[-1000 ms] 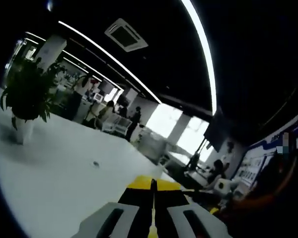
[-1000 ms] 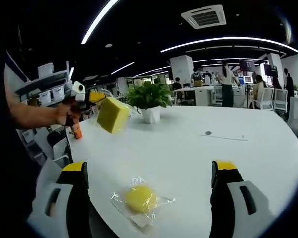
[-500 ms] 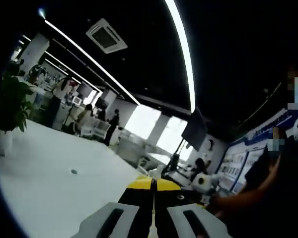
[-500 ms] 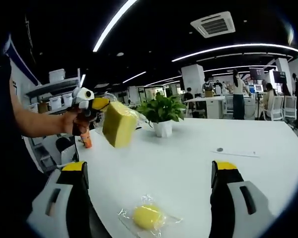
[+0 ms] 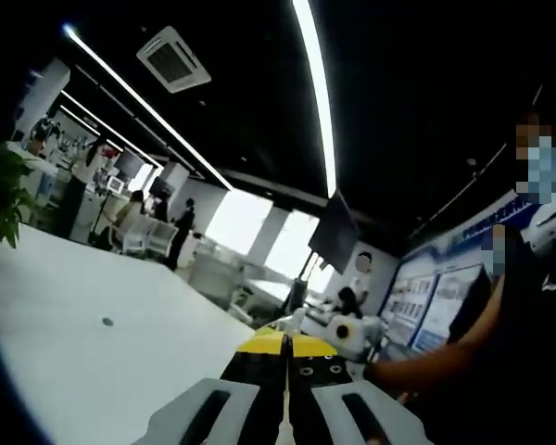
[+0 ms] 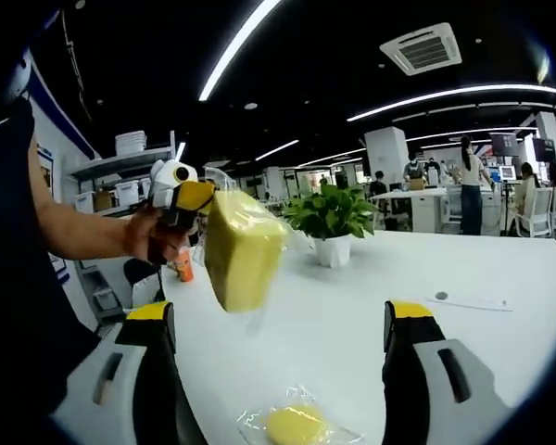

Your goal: Compare the silicone blocks by pressing each to a similar depth, holding the contact briefly, and releasing to observe deformation and rebound differences across the visible hardness samples.

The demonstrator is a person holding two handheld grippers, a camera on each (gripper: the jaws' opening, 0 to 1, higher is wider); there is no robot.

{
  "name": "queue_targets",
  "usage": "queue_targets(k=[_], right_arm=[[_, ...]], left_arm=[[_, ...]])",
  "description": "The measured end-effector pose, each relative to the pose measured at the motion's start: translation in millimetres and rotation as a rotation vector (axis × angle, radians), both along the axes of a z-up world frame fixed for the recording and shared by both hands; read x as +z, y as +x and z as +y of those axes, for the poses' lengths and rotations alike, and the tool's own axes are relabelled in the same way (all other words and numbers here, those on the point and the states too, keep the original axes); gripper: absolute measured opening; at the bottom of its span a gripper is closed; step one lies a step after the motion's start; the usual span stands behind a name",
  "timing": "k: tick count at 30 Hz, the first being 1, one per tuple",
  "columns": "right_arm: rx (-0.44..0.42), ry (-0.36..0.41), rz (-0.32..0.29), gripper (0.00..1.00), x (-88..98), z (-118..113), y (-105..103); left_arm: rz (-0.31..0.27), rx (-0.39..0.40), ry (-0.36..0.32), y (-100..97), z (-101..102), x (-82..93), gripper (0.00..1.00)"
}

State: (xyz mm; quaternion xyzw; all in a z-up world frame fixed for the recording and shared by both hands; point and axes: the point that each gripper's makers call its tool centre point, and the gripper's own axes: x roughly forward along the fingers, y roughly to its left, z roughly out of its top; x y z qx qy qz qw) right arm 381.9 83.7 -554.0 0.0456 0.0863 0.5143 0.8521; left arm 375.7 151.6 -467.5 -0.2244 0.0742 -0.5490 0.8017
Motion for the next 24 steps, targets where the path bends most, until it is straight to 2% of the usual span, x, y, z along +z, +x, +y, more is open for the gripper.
queue_targets(k=[3, 5, 11, 16, 20, 24], right_arm=[[0.02, 0.037, 0.017, 0.84, 2.4, 6, -2], [0.057, 0.09, 0.05, 0.82, 4.5, 12, -8], [0.092, 0.108, 0.066, 0.75, 1.1, 21, -14], [0.131, 0.105, 0.066, 0.7, -1.7, 30, -22], [0.14, 0.139, 0.079, 0.6, 1.8, 32, -24], [0.14, 0.168, 0.086, 0.61, 6.2, 34, -26]], left_arm=[[-0.01, -0.035, -0.003, -6.8, -8, 1.0, 0.0], [-0.027, -0.06, 0.001, -12.6, -13, 0.5, 0.0], [-0.022, -0.106, -0.006, -21.4, -21, -2.4, 0.0], [-0.019, -0.108, -0.011, -22.8, -22, -5.0, 0.0], [-0.009, -0.1, -0.036, -22.0, -17, -3.7, 0.0], [-0.003, -0.105, -0.055, -22.8, -19, -0.5, 0.0]])
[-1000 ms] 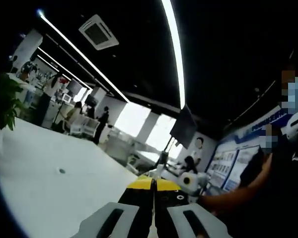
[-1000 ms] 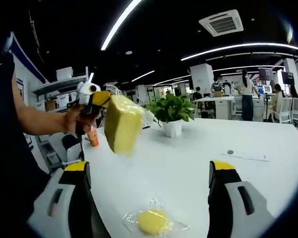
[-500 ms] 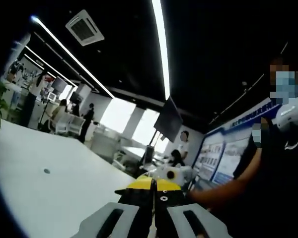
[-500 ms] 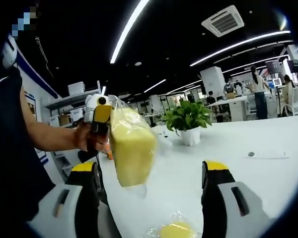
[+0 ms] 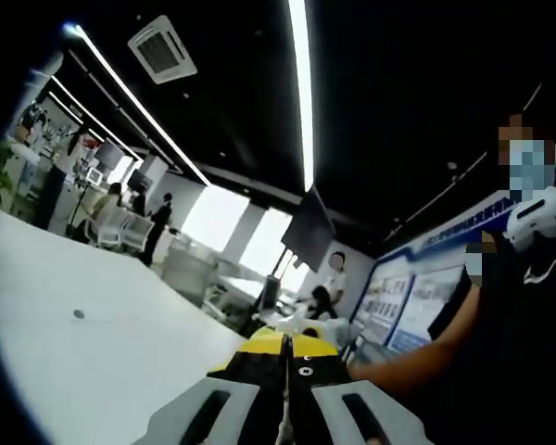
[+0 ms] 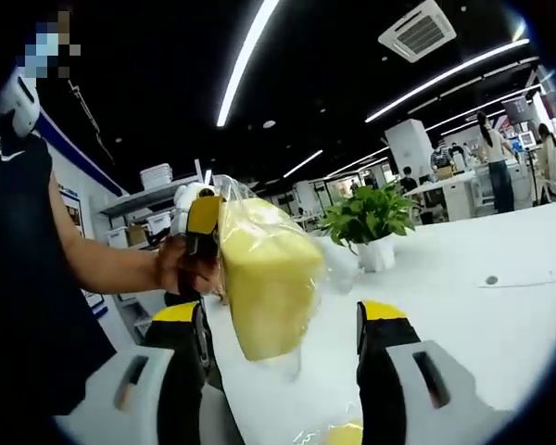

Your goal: Compare the silicone blocks by pressing each to a similar depth, holding the contact briefly, and releasing to observe deformation and rebound differences across the visible hardness samples.

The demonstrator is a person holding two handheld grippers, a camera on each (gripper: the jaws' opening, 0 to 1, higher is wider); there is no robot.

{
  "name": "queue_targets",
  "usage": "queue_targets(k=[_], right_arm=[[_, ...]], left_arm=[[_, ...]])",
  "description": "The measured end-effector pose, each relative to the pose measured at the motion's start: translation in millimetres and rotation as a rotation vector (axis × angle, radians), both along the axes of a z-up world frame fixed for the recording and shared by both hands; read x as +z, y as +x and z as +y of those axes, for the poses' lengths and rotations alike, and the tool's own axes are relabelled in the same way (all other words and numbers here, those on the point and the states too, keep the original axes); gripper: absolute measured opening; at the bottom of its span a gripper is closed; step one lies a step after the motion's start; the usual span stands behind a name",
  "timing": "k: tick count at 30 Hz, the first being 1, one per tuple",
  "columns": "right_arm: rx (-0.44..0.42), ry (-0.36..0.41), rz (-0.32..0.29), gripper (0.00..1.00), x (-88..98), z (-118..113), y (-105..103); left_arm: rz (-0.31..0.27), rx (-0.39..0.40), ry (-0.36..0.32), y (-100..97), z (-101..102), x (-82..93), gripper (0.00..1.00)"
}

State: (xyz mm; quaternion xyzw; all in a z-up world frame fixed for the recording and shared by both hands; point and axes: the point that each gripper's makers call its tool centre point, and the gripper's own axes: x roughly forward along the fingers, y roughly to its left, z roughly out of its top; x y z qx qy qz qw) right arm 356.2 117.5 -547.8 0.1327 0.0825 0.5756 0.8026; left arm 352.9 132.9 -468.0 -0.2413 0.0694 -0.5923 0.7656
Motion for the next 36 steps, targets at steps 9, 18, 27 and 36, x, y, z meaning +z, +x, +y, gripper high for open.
queue_targets(k=[9, 18, 27, 36], right_arm=[[0.051, 0.018, 0.017, 0.41, 6.3, 4, -7], [0.066, 0.025, 0.029, 0.28, 7.1, 9, -10], [0.081, -0.025, 0.041, 0.2, 7.8, 15, -18], [0.103, -0.128, 0.054, 0.08, -0.3, 13, -18]], left_arm=[[0.038, 0.001, -0.057, 0.1, -3, -2.4, 0.0], [0.052, 0.013, -0.077, 1.5, 2, -3.2, 0.0], [0.054, 0.043, -0.026, 2.8, 16, -12.3, 0.0], [0.029, 0.071, 0.055, 1.4, 17, -22.6, 0.0]])
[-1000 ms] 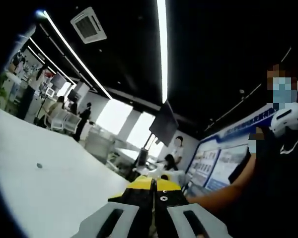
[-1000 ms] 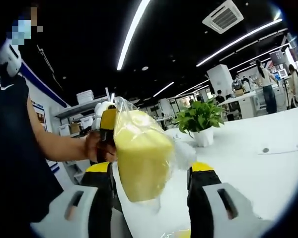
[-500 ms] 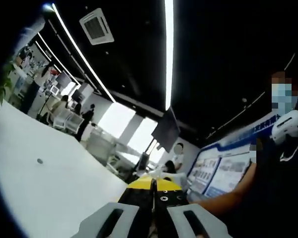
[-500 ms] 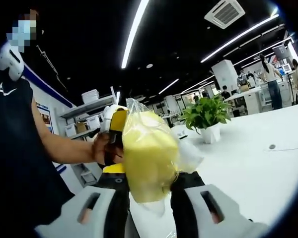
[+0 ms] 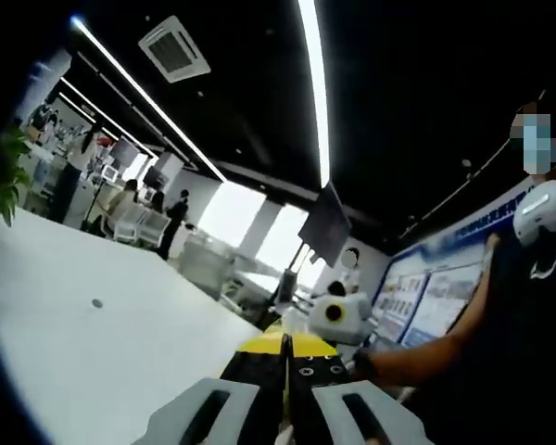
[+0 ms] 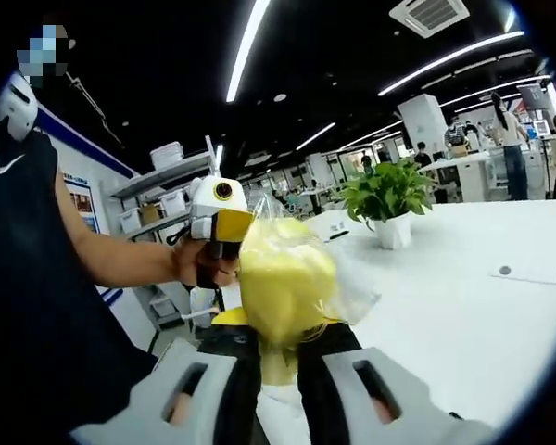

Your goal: Compare the silicone blocks by pressing each to a similar depth, holding the contact briefly, and releasing to observe deformation and rebound differences across the visible hardness samples.

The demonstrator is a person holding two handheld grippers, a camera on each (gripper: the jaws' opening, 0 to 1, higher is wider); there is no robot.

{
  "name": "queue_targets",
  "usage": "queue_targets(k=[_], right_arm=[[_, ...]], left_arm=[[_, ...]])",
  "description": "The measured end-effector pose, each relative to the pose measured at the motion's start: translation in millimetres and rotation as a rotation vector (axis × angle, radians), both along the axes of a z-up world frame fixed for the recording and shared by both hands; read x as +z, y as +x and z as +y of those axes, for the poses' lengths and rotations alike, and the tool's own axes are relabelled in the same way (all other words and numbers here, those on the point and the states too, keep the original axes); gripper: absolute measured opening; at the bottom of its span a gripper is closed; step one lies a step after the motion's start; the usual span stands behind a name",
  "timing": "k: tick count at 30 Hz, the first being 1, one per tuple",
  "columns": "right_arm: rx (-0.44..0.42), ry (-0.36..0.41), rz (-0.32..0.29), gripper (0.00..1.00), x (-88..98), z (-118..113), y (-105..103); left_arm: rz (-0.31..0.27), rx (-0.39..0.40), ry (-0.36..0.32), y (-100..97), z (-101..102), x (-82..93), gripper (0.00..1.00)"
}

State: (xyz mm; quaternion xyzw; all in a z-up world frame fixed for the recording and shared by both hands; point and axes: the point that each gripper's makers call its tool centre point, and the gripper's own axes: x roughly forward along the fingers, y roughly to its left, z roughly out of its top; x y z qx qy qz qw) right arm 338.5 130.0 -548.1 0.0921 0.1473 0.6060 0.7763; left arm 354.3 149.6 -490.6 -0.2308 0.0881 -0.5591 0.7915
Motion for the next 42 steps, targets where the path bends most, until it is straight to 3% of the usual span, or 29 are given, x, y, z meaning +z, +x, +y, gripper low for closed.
queue_targets(k=[4, 14, 22, 32, 42], right_arm=[[0.004, -0.01, 0.019, 0.05, 2.4, -2, 1], [-0.02, -0.019, 0.048, 0.02, 0.2, -9, 1], [-0.023, -0.028, 0.045, 0.01, 0.4, -11, 0], [-0.009, -0.054, 0.045, 0.01, -2.9, -8, -1], [-0.03, -0.038, 0.043, 0.01, -0.1, -6, -2]], left_arm=[[0.001, 0.01, -0.01, 1.4, -2, 1.0, 0.0], [-0.026, -0.004, 0.041, 5.2, -11, -0.2, 0.0], [-0.044, -0.004, 0.057, 3.8, -12, -0.8, 0.0], [-0.01, -0.005, 0.083, 5.8, -9, -5.9, 0.0], [-0.021, 0.012, 0.101, 5.6, -8, -3.7, 0.0]])
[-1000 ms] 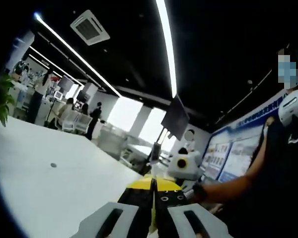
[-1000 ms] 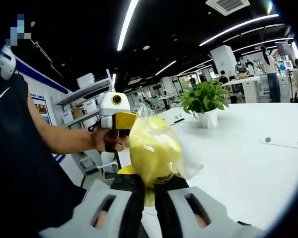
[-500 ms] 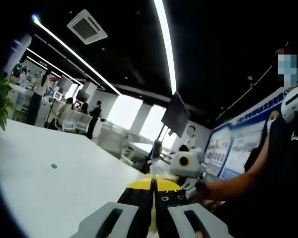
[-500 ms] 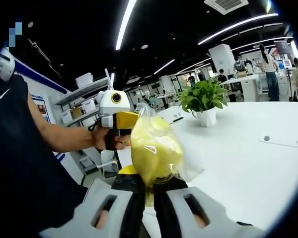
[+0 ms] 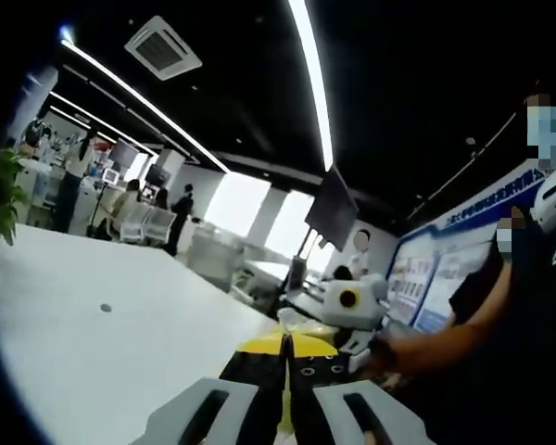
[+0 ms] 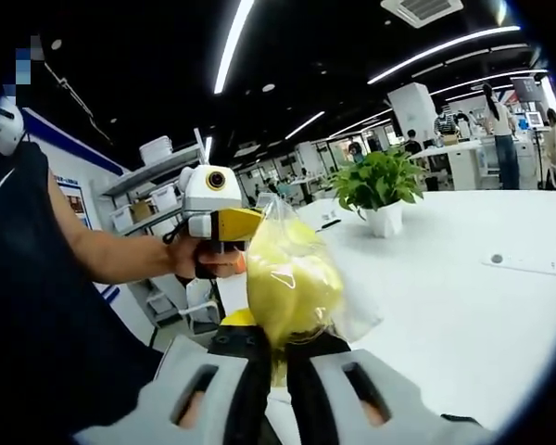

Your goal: Compare the silicone blocks by pressing each to a similar depth, holding the contact briefly, and releasing to observe deformation and rebound differences across the visible hardness samples.

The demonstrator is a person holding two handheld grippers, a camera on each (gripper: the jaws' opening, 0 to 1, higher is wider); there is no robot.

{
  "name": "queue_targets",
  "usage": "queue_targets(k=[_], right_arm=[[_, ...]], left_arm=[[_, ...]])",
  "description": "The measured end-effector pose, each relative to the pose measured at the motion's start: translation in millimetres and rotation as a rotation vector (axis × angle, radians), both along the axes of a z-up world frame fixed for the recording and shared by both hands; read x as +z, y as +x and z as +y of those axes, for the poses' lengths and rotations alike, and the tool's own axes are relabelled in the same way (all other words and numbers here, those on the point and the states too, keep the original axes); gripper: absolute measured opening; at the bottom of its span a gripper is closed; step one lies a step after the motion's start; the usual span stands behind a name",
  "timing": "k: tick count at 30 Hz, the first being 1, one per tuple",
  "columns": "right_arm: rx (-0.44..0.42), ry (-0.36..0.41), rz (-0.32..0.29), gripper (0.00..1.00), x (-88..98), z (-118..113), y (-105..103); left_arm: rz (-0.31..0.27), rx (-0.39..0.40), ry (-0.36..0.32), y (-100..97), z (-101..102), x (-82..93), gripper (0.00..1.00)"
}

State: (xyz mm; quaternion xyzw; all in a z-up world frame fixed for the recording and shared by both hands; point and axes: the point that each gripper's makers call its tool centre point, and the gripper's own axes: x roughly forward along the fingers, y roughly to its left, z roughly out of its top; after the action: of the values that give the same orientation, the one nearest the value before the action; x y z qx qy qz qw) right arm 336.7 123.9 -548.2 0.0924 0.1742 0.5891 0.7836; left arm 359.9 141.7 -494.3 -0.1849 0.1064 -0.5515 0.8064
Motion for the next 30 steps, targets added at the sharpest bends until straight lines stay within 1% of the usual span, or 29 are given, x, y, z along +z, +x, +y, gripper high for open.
queue_targets(k=[4, 6, 8, 12, 14, 18, 21, 23, 26, 30], right_arm=[[0.006, -0.02, -0.01, 0.0, -4.2, 0, 3], [0.013, -0.03, -0.031, 0.0, -4.9, -1, 3], [0.01, -0.04, -0.028, 0.0, -7.3, -3, 3], [0.014, -0.023, -0.015, 0.0, -8.2, -4, 1], [0.015, -0.019, -0.011, 0.0, -8.6, -4, 1], [0.012, -0.019, -0.007, 0.0, -11.2, -3, 1], [0.009, -0.012, 0.0, 0.0, -8.6, -3, 0], [0.01, -0.017, -0.013, 0.0, -4.0, -3, -1], [0.015, -0.022, -0.016, 0.0, -3.3, -4, 0], [0.019, -0.027, -0.024, 0.0, -2.7, -2, -1]], left_arm=[[0.018, 0.016, 0.006, 1.6, 1, -3.6, 0.0], [0.0, 0.02, 0.01, 1.4, 0, -5.1, 0.0], [-0.009, 0.023, 0.017, 1.8, -2, -8.1, 0.0], [-0.03, 0.02, 0.024, 2.6, -3, -9.6, 0.0], [-0.018, 0.018, 0.022, 2.2, -3, -9.6, 0.0], [-0.022, 0.022, 0.036, 2.8, -3, -12.4, 0.0], [-0.017, 0.031, 0.018, 3.5, -3, -10.4, 0.0], [-0.027, 0.027, 0.002, 2.5, -3, -6.8, 0.0], [-0.034, 0.028, 0.004, 1.7, -3, -4.2, 0.0], [-0.023, 0.039, 0.002, 1.2, -1, -3.2, 0.0]])
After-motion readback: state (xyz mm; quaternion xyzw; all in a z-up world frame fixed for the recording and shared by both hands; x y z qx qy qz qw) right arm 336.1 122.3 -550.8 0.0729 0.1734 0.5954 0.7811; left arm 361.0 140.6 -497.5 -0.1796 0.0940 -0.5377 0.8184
